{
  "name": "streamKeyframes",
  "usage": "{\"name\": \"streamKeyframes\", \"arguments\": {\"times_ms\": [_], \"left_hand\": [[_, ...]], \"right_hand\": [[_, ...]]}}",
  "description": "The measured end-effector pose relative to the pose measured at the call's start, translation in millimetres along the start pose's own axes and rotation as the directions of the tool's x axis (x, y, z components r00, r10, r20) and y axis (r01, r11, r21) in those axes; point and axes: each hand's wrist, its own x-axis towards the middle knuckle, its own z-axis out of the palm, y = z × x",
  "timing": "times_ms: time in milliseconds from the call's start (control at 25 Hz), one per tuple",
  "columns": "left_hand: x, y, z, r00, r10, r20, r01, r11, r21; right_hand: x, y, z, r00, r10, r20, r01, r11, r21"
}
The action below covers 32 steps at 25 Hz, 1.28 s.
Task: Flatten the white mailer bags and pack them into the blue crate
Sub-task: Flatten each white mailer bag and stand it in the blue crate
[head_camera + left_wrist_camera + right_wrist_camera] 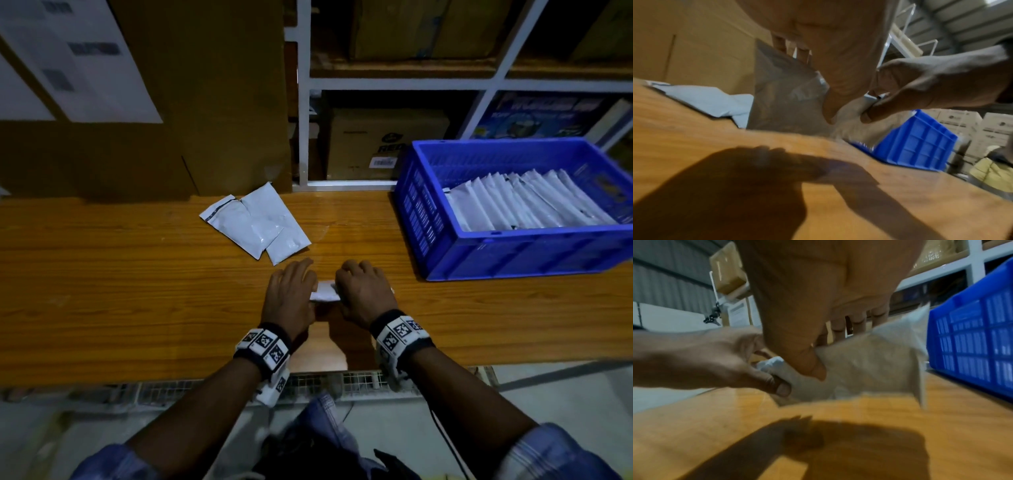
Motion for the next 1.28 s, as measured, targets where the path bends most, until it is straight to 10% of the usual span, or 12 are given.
{"name": "streamKeyframes", "arguments": {"times_ms": [240, 440, 760, 1280], "left_hand": [[-42, 8, 61, 0.949, -0.046, 0.311, 0.099, 0.982, -0.159], [-49, 3, 80, 0.951, -0.013, 0.308, 0.051, 0.992, -0.114], [-38, 13, 83, 0.983, -0.074, 0.168, 0.081, 0.996, -0.035], [-25, 8, 89, 0.942, -0.140, 0.305, 0.157, 0.987, -0.031]], "right_hand": [[-41, -4, 60, 0.852, 0.078, 0.518, -0.198, 0.964, 0.180], [-48, -12, 64, 0.958, 0.131, 0.256, -0.193, 0.953, 0.235], [-45, -15, 96, 0.909, 0.182, 0.375, -0.266, 0.946, 0.184], [-32, -10, 74, 0.948, 0.163, 0.274, -0.234, 0.940, 0.250]]}}
